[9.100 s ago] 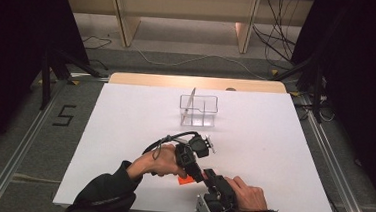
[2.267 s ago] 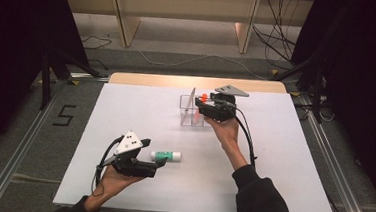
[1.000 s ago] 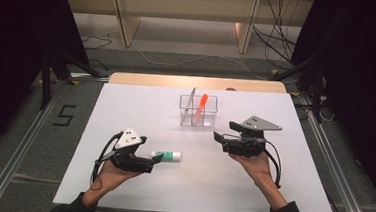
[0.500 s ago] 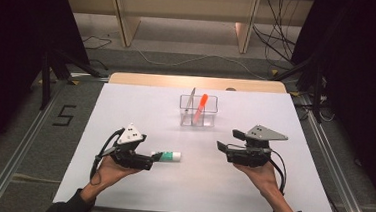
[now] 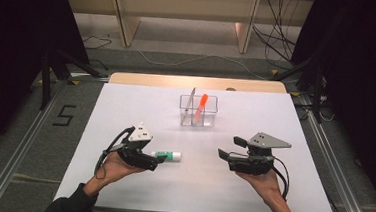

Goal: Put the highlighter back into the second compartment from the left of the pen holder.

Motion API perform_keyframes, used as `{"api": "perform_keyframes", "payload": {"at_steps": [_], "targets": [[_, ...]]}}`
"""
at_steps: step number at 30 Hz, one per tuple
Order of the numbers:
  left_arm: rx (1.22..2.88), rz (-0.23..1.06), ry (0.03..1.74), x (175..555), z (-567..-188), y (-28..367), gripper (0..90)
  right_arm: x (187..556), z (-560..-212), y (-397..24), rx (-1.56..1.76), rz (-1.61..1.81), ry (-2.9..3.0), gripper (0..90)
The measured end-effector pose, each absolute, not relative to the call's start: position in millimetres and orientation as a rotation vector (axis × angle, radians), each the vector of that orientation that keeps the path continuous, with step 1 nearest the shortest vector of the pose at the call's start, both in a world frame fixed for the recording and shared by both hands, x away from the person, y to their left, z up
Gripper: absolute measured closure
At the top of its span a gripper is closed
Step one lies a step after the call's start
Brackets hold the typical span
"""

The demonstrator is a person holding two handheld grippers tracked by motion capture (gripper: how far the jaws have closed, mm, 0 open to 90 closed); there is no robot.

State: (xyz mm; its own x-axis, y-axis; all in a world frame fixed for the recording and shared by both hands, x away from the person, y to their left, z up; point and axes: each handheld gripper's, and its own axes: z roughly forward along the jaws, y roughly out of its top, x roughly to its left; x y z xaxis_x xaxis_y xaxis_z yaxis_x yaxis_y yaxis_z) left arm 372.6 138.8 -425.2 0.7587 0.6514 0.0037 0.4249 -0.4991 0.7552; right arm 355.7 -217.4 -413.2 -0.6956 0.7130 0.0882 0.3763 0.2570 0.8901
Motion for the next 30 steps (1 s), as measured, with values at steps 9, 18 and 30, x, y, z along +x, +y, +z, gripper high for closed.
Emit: {"api": "perform_keyframes", "payload": {"at_steps": [9,18,30], "targets": [[2.231,0.365,0.770,380.5,-424.3,128.2,15.7,347.5,-415.4,-221.6,1.009,1.423,2.201,28.0],[2.294,0.341,0.747,388.6,-423.5,119.0,16.0,339.3,-417.2,-222.4,1.009,1.428,2.208,28.0],[2.415,0.303,0.698,401.5,-429.5,101.5,16.8,330.7,-419.1,-227.0,1.009,1.425,2.208,28.0]]}}
